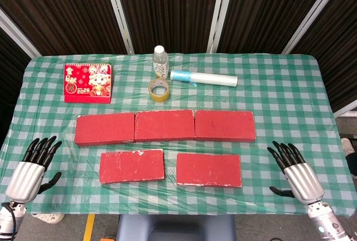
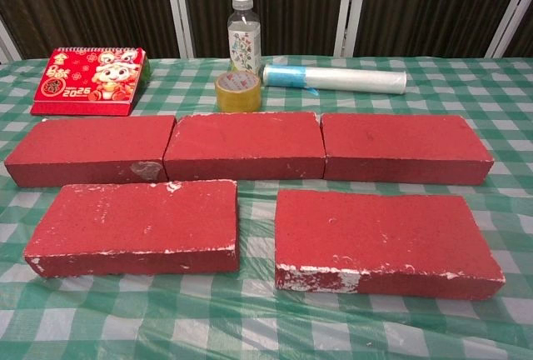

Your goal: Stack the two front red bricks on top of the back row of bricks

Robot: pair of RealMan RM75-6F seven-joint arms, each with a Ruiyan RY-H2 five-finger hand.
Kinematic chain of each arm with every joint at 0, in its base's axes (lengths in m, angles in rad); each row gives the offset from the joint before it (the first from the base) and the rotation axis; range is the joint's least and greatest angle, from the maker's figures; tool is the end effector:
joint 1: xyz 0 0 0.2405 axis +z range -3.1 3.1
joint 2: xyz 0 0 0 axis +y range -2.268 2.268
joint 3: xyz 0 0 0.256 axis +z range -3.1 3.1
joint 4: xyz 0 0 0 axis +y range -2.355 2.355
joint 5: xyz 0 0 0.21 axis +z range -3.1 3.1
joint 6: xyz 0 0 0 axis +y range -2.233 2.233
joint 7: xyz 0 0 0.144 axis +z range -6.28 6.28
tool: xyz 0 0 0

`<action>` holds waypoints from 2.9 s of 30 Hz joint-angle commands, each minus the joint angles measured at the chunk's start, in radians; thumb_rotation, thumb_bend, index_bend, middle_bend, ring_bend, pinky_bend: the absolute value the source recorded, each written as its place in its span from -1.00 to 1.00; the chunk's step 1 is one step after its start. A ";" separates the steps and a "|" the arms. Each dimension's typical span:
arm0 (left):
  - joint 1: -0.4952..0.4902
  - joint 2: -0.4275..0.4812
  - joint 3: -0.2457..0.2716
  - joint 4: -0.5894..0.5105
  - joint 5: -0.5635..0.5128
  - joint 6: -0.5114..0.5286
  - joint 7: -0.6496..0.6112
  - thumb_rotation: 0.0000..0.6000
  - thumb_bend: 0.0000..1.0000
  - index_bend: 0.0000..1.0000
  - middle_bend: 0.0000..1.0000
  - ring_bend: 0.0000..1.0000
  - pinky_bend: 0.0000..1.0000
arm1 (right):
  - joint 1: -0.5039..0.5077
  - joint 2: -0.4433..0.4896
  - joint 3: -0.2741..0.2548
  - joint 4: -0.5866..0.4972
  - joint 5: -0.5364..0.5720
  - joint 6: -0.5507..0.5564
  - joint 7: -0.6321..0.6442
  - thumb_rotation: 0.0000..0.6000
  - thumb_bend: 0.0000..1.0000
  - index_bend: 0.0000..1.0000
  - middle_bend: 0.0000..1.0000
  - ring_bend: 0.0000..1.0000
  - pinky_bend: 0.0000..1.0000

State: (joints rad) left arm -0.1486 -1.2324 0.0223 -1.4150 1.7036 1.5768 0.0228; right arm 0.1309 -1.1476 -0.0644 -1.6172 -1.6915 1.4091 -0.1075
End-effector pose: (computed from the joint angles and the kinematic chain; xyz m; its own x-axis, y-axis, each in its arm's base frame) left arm -0.3009 0.1846 0.1294 0.4899 -0.0602 0.8697 0.8329 -0.2623 -0.4873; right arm -0.2878 -0.1648 0.1147 0.4966 -0.1456 0.8557 -0.8547 -0.2542 0.4527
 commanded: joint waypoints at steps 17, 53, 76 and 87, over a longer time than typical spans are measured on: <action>-0.291 -0.092 0.084 -0.030 0.153 -0.362 -0.416 1.00 -0.50 -1.00 -1.00 -1.00 -1.00 | 0.012 0.013 -0.041 -0.011 -0.050 -0.029 0.031 1.00 -0.88 -1.00 -1.00 -1.00 -1.00; -0.461 -0.217 0.008 -0.095 -0.123 -0.664 -0.100 1.00 -0.52 -1.00 -1.00 -1.00 -1.00 | 0.008 0.042 -0.050 -0.009 -0.074 0.003 0.093 1.00 -0.88 -1.00 -1.00 -1.00 -1.00; -0.448 -0.192 0.024 -0.077 -0.179 -0.649 -0.071 1.00 -0.52 -1.00 -0.90 -0.18 0.04 | 0.007 0.035 -0.048 -0.013 -0.066 -0.008 0.071 1.00 -0.88 -1.00 -1.00 -1.00 -1.00; -0.499 -0.094 -0.066 -0.207 -0.203 -0.626 0.009 1.00 -0.52 -1.00 -0.75 0.02 0.23 | 0.011 0.034 -0.043 -0.014 -0.053 -0.019 0.067 1.00 -0.88 -1.00 -1.00 -1.00 -1.00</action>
State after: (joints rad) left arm -0.6235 -1.3532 -0.0079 -1.5953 1.5319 0.9655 0.0159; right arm 0.1416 -1.1137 -0.1075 -1.6312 -1.7445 1.3903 -0.0404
